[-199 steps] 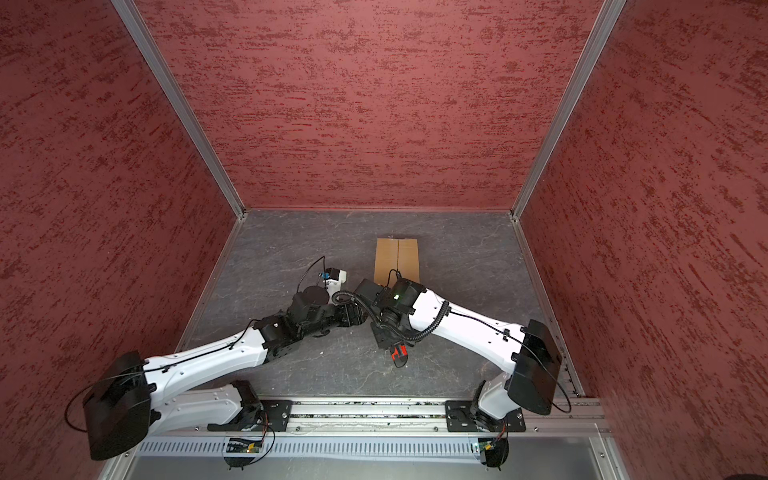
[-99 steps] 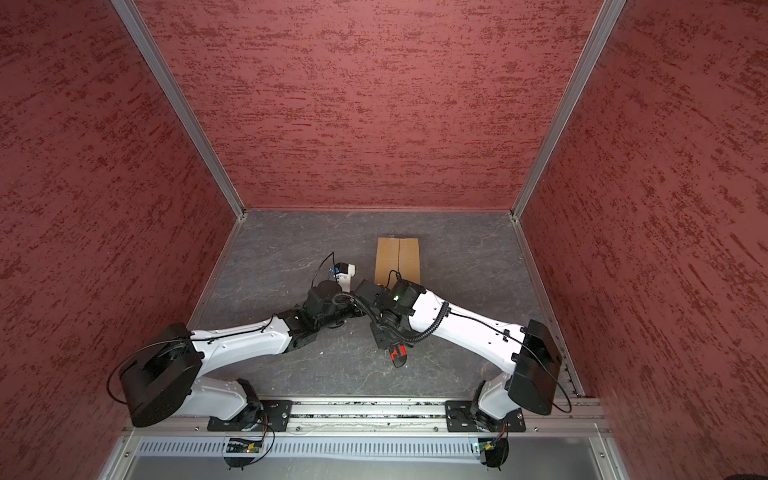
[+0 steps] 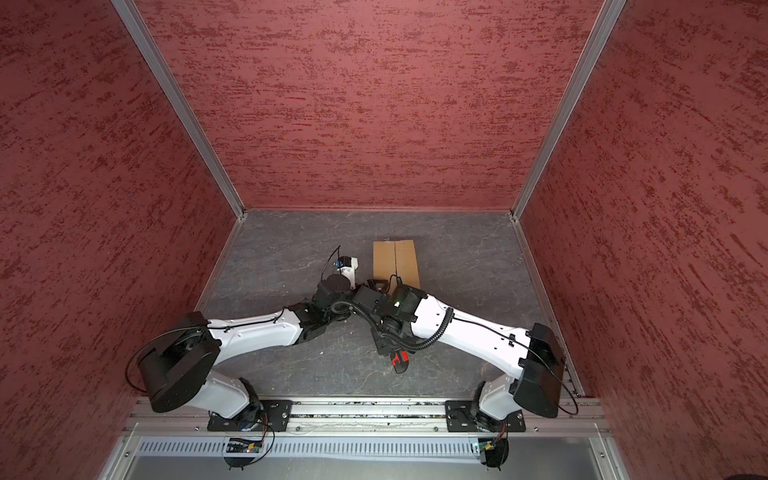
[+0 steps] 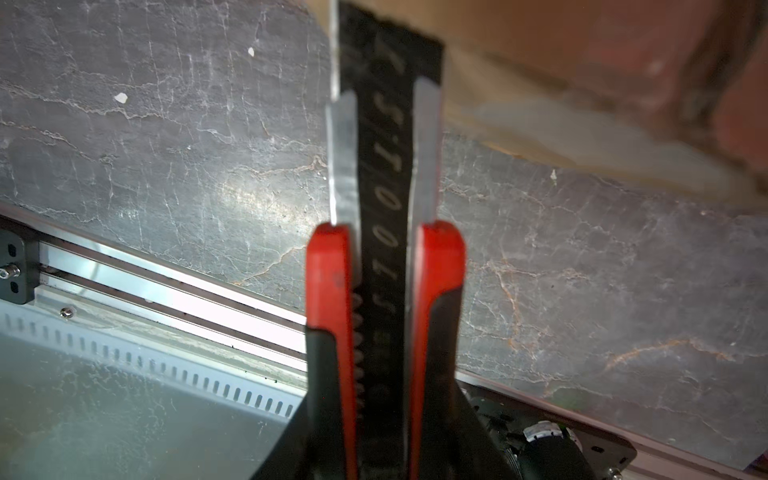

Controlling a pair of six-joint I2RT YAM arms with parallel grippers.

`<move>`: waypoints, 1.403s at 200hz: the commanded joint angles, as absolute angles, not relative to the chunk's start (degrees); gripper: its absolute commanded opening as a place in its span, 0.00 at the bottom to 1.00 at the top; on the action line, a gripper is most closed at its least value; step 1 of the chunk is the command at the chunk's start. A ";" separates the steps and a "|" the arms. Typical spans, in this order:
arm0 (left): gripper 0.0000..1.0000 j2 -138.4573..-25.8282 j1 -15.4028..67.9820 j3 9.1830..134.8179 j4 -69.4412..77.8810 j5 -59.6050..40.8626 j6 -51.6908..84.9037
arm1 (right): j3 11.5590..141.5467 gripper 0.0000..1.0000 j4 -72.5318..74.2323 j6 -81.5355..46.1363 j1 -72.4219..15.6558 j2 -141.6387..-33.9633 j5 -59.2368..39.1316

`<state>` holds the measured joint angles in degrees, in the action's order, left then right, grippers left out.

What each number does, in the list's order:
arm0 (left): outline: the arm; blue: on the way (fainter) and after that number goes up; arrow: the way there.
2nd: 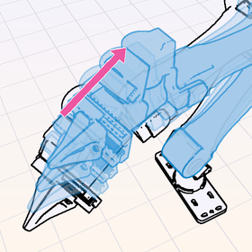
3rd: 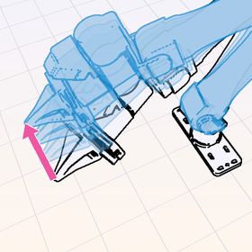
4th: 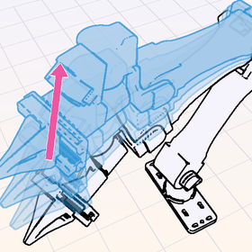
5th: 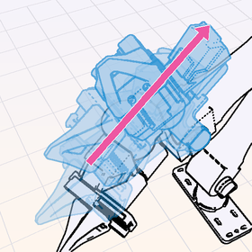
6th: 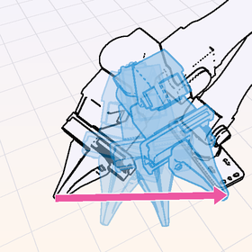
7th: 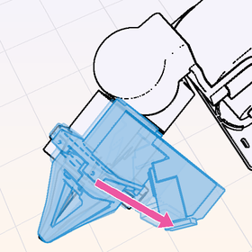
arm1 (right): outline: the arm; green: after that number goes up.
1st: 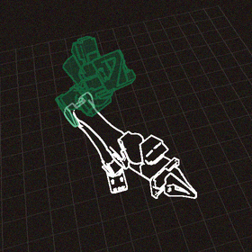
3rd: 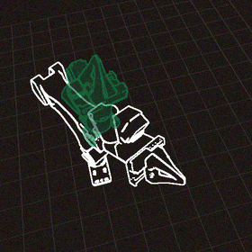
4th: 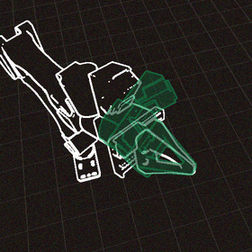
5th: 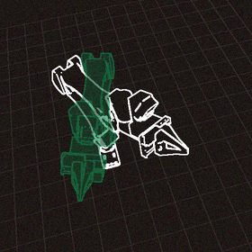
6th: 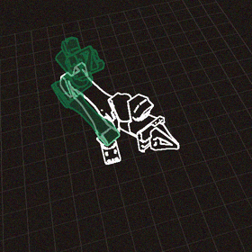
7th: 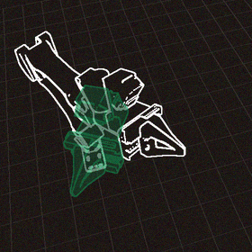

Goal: Unpack the express box
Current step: 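Withdraw the right gripper with the knife while the left gripper releases the box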

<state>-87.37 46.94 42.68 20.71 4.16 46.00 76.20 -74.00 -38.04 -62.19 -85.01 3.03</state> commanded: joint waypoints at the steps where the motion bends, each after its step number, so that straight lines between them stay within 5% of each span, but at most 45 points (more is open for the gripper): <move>1: 0.88 -90.18 45.41 43.71 18.92 5.32 44.43 | 76.31 0.00 -76.18 -40.70 -63.43 -81.25 3.98; 150: 0.88 -94.43 37.93 45.62 19.44 1.87 43.54 | 67.40 0.00 -79.07 -52.46 -66.64 -68.33 8.77; 206: 0.96 -82.18 37.69 45.52 9.38 0.73 39.19 | 66.85 0.00 -74.88 -41.33 -48.68 -66.04 12.33; 280: 1.00 -66.76 35.20 46.43 -8.32 -1.10 34.99 | 59.17 0.00 -52.22 -22.74 -25.45 -74.35 4.47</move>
